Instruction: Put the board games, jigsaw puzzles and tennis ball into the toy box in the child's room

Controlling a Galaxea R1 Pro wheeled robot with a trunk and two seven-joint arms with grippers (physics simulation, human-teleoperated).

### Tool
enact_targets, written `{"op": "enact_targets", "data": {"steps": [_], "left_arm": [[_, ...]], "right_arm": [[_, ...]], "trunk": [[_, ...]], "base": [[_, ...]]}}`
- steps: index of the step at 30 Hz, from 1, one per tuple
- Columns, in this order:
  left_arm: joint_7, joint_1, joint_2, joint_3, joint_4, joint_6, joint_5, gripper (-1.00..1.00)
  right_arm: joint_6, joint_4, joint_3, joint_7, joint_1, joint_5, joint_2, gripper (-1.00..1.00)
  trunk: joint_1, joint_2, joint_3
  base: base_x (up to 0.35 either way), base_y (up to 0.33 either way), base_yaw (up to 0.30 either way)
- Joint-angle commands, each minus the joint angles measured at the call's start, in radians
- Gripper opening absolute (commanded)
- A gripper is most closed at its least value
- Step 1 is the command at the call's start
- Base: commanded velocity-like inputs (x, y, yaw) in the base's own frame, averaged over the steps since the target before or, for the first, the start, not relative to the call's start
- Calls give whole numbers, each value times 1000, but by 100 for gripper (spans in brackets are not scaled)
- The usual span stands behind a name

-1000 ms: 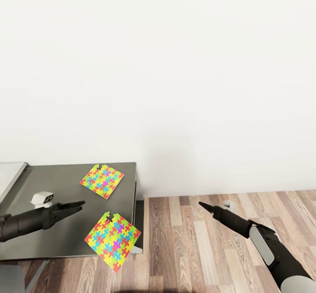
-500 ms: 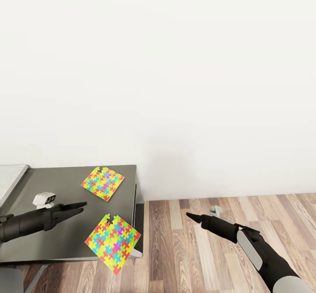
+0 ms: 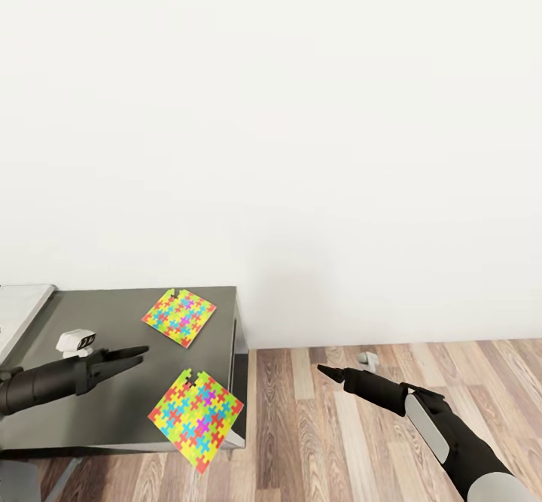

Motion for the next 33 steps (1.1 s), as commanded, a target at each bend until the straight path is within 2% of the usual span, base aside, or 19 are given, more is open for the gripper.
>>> {"op": "enact_targets", "data": {"steps": [1,33], "left_arm": [[-3,-1,0,0,0,10,1,100],[-3,1,1,3,6,9,2,100]], "right_arm": [[8,-1,3,-1,-1,-10,-1,100],[6,-1,4,1,-1,-10,-3,100]], "trunk": [[1,-2,0],[1,-2,53]], "base": [[-17,0,68],[0,0,69]]}}
